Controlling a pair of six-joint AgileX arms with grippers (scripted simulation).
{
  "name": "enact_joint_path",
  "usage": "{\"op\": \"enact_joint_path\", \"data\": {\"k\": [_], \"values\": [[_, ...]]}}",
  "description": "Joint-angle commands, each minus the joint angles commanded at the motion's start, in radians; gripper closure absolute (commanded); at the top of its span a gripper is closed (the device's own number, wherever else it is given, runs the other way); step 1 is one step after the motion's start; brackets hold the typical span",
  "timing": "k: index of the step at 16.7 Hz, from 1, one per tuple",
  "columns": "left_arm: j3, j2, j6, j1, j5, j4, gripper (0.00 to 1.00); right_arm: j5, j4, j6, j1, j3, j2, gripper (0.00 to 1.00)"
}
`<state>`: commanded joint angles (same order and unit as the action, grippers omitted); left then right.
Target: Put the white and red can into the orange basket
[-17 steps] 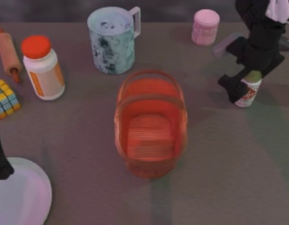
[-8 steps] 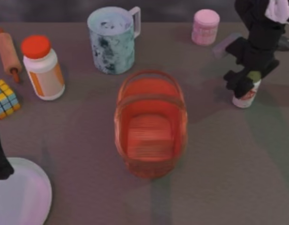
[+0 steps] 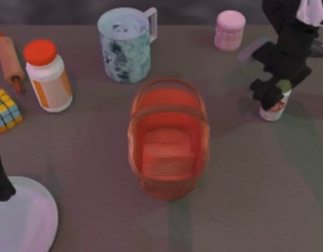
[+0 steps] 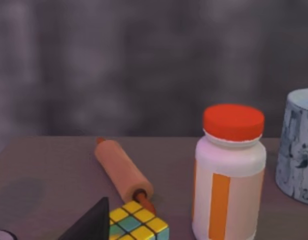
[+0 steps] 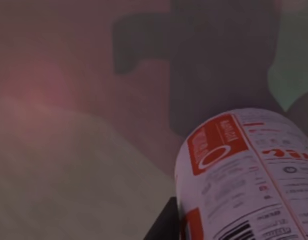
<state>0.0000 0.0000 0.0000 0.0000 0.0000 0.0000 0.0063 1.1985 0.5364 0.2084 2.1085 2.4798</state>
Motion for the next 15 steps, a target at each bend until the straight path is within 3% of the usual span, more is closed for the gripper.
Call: {"op": "enact_joint_path", "data": {"k": [7, 9, 12, 15], "values": [[0.000, 0.000, 0.000, 0.000, 0.000, 0.000, 0.00, 0.000, 0.000, -0.001, -0.003, 0.000, -0.001, 1.00], [0.000, 0.000, 0.000, 0.000, 0.000, 0.000, 0.00, -0.016, -0.027, -0.007, 0.001, -0.010, -0.005, 1.00], [0.000, 0.000, 0.000, 0.000, 0.000, 0.000, 0.00, -0.077, -0.135, -0.035, 0.010, -0.050, -0.020, 1.00], [0.000, 0.000, 0.000, 0.000, 0.000, 0.000, 0.00, -0.176, -0.310, -0.084, 0.023, -0.117, -0.046, 1.00]]}}
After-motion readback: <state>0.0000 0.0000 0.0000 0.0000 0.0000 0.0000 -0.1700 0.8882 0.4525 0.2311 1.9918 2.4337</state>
